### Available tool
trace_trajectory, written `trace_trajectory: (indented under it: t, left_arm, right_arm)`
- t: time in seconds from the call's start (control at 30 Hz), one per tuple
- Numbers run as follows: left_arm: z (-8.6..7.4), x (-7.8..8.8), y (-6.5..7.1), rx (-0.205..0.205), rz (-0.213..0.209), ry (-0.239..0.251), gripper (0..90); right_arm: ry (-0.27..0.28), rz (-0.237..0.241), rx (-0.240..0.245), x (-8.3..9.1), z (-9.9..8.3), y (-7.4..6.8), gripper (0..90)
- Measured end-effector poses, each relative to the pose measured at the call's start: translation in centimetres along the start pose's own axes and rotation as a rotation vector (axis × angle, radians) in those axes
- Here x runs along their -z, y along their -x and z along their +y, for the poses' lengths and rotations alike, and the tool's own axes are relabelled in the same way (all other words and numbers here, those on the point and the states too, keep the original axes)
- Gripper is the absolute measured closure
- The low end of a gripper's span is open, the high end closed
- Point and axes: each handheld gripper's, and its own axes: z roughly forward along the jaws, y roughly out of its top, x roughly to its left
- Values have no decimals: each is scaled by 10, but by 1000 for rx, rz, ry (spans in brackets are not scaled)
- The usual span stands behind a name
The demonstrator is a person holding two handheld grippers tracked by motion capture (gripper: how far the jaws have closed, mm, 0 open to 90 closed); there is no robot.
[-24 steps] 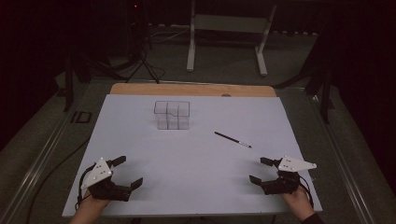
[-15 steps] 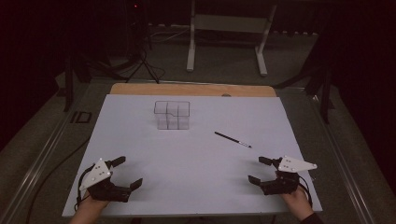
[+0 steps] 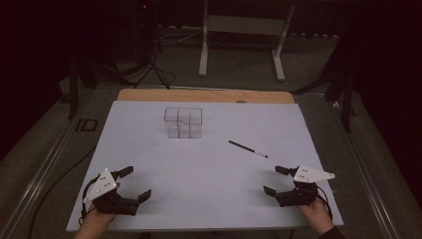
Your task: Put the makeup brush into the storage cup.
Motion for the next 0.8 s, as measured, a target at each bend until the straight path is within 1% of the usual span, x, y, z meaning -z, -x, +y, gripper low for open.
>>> trace_trajectory:
  t: [0.2,0.3,0.37,0.47,0.5,0.53,0.57,0.67,0.73,0.8]
  left_arm:
    - [1,0,0,-1,-1,4,5]
    - [1,0,1,-2,-2,7,5]
    - [1,1,0,-2,-1,8,5]
    - [1,1,0,2,3,10,5]
    - [1,1,0,3,1,11,5]
    - [1,1,0,2,0,10,5]
    - [1,1,0,0,0,8,5]
    - [1,0,0,1,0,7,5]
    - [1,0,0,0,-1,7,5]
    - [1,0,0,0,-1,7,5]
  right_arm:
    - [-18,-2,23,-2,2,-1,141]
    - [-31,-18,36,-2,6,0,141]
    - [-27,-22,32,0,9,2,141]
    - [-23,-9,14,4,14,6,141]
    - [-34,8,2,5,16,7,141]
    - [-43,18,2,6,18,9,141]
    - [-49,23,10,6,20,10,141]
    - [-100,28,22,4,25,14,141]
    - [-126,54,9,0,26,17,141]
    - [-147,54,10,-4,26,21,140]
